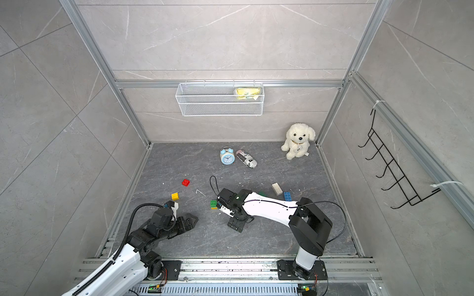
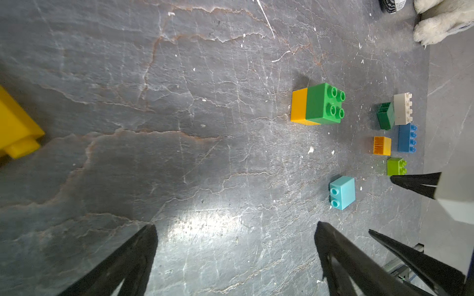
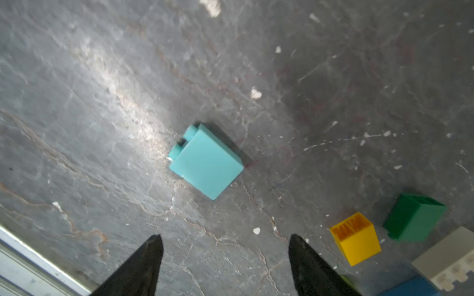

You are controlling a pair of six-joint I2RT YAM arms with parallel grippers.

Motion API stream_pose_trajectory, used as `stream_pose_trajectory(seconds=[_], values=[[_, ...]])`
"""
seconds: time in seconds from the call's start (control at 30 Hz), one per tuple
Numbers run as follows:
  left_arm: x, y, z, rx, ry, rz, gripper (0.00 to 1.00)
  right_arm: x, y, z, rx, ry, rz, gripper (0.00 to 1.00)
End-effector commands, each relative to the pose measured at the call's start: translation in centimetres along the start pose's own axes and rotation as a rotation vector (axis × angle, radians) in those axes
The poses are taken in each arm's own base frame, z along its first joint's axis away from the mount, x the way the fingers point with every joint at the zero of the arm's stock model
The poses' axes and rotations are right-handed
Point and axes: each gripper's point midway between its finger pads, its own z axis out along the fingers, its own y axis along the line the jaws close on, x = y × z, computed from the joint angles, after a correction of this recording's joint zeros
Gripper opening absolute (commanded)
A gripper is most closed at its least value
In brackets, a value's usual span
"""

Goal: Assemble the letter h with lego
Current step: Pick up the lego brick from the center of the board.

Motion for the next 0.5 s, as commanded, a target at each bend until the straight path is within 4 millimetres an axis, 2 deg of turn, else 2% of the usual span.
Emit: stream_pose_trajectory(seconds=[0.0, 0.17, 0.3, 0.47], values=[[-0.2, -0.6, 0.0, 0.031, -0.01, 0.034, 1.0, -0.9, 0.5, 0.4, -0.018, -0.044, -0.142, 0.8], [-0.2, -0.7, -0.1, 0.04, -0.015, 0.034, 1.0, -2.3, 0.5, 2.0, -0.019, -0.079, -0.206, 0.8], [-0.2, -0.7, -0.1, 0.043, -0.014, 0.037, 0.99, -3.4, 0.4, 2.4, -0.031, -0.114, -0.231, 0.79], [-0.2, -0.7, -0.1, 0.043, -0.015, 0.04, 1.0, -3.0, 1.0, 3.3, -0.062, -0.09, -0.27, 0.75]])
